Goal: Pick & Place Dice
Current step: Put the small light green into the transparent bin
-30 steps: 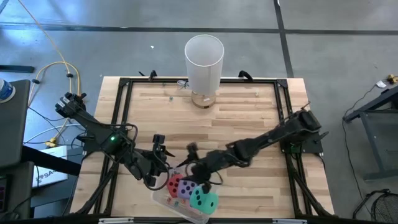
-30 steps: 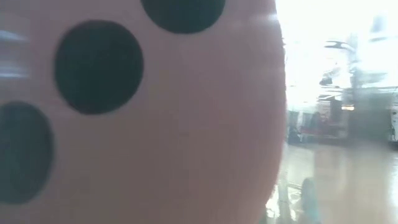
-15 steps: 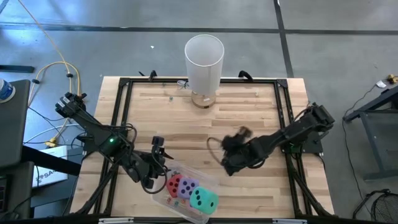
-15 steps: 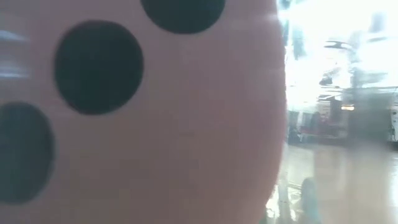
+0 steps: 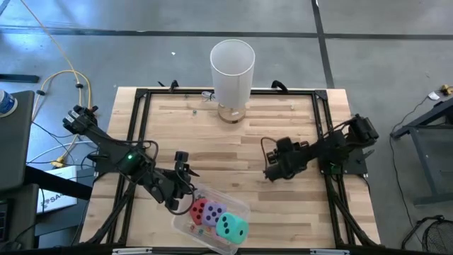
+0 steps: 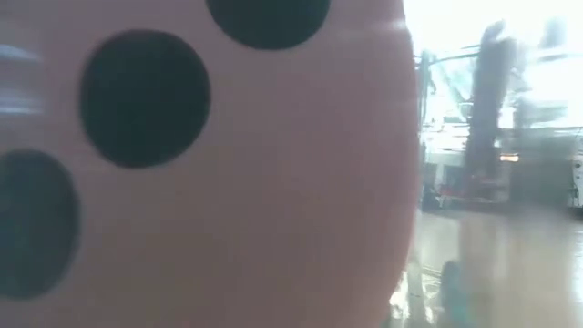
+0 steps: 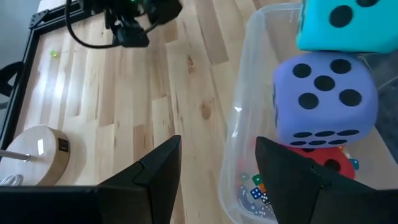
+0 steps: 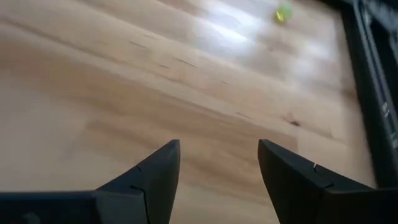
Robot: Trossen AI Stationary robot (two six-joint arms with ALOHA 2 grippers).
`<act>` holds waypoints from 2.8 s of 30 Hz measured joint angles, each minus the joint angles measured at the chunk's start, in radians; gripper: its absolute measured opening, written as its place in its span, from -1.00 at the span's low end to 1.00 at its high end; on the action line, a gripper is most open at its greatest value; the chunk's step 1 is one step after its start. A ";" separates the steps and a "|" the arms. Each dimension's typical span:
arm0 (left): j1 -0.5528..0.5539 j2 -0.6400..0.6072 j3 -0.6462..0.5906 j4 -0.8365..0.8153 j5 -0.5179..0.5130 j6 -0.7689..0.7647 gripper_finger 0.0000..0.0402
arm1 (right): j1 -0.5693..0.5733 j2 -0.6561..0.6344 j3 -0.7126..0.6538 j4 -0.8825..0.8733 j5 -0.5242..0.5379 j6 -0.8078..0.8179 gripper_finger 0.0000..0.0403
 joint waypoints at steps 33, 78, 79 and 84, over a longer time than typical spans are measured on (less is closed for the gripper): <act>0.113 0.000 0.000 0.027 0.002 0.029 -0.02 | -0.777 0.000 -0.150 0.613 -0.013 -0.558 0.02; 0.113 0.000 -0.001 0.026 0.013 0.035 -0.02 | -1.007 0.011 -0.150 0.869 -0.115 -0.772 -0.40; 0.113 0.000 -0.002 0.026 0.013 0.035 -0.02 | -1.010 0.011 -0.150 0.871 -0.111 -0.768 -0.39; 0.113 0.000 -0.002 0.026 0.013 0.033 -0.02 | -1.013 0.011 -0.150 0.881 -0.109 -0.763 -0.30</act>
